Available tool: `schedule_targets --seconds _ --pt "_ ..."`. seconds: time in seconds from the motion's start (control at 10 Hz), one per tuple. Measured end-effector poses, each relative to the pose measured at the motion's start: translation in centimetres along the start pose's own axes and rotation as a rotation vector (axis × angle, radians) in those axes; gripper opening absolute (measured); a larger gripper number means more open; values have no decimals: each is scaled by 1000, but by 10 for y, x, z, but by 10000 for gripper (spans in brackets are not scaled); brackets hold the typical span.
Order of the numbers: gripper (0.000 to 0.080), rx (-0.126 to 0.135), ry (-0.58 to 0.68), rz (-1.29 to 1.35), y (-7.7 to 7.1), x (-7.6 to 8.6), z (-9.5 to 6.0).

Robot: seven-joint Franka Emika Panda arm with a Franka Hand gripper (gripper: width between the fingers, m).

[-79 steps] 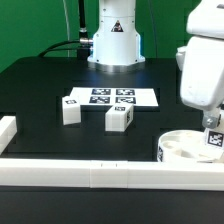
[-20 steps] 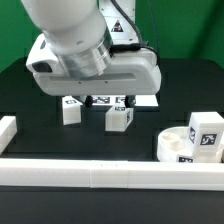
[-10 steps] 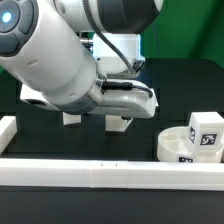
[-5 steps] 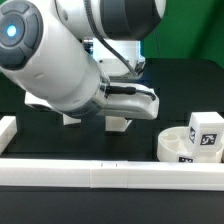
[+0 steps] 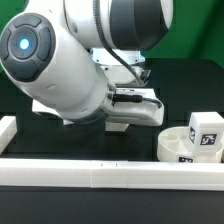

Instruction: Assemble stool

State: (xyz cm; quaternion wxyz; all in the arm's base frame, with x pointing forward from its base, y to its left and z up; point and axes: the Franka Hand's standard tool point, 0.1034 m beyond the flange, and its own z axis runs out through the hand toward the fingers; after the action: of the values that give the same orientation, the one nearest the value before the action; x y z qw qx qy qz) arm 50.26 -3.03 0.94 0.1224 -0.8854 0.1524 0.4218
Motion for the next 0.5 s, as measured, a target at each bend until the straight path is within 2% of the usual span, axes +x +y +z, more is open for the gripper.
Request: schedule_targets --seconds 0.3,0.5 --pt "649 0 5 1 0 1 1" --pt "389 -1 13 1 0 3 1"
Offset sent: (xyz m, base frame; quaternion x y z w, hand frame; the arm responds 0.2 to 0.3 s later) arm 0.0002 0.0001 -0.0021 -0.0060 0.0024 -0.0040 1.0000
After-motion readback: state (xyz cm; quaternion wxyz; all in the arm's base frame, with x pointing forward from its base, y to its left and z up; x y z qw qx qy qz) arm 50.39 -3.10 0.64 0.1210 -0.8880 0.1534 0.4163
